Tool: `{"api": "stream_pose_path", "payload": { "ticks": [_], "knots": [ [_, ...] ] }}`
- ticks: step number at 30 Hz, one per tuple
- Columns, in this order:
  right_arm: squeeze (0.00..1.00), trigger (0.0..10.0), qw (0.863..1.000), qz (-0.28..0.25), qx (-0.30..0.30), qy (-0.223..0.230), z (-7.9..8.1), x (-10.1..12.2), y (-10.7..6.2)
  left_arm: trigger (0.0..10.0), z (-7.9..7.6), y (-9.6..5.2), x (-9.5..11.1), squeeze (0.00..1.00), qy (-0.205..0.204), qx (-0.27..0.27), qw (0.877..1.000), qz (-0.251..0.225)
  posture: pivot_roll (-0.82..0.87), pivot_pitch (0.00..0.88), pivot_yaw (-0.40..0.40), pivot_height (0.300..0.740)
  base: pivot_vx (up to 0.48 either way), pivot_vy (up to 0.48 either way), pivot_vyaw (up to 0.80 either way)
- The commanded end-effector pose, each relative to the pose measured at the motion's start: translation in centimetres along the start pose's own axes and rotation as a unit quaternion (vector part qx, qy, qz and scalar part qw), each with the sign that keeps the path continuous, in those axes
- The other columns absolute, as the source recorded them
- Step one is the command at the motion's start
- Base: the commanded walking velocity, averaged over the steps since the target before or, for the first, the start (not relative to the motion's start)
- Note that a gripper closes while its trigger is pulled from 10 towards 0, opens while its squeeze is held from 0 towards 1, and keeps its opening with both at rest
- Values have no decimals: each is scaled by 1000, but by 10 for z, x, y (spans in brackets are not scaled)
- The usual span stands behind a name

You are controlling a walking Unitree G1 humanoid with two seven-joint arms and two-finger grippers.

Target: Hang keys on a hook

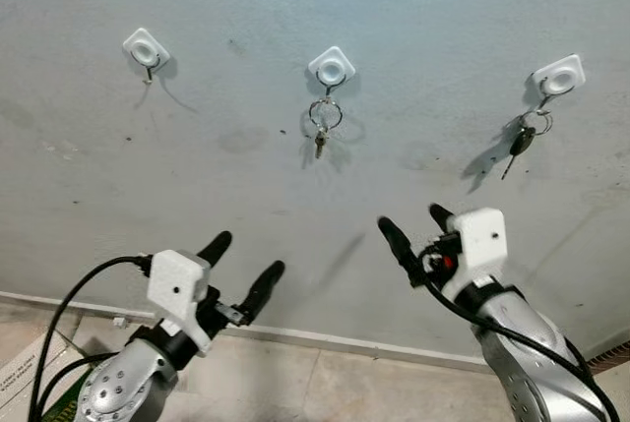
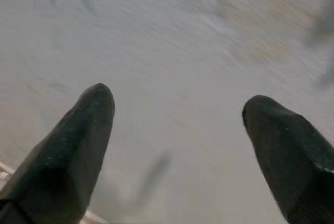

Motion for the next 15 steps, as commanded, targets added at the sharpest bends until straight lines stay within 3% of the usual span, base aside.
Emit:
{"api": "stream_pose_path", "payload": {
  "ticks": [1,11,15],
  "knots": [
    [1000,10000,1000,-4,-18,1,-10,3,-8,10000,14,-3,-12,0,8,37,999,23,36,74,38,740,0,0,0],
    [1000,10000,1000,11,-13,6,-12,0,-14,10000,27,-4,-21,0,19,91,995,35,28,74,30,740,0,0,0],
    [1000,10000,1000,9,-1,-5,-6,5,-10,10000,23,0,-19,0,7,94,995,30,17,89,15,740,0,0,0]
  ]
}}
Point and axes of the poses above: a point about 5 cm out from each wrist's last joint towards the gripper, its own y axis pointing out of the wrist towards the gripper, its own x axis along the axis of the wrist's last joint, z = x × y, the point moved 6 cm from there along y, pointing out of the wrist towards the gripper, and after that the axes turned 9 degrees about y, right-handed, at the moved point
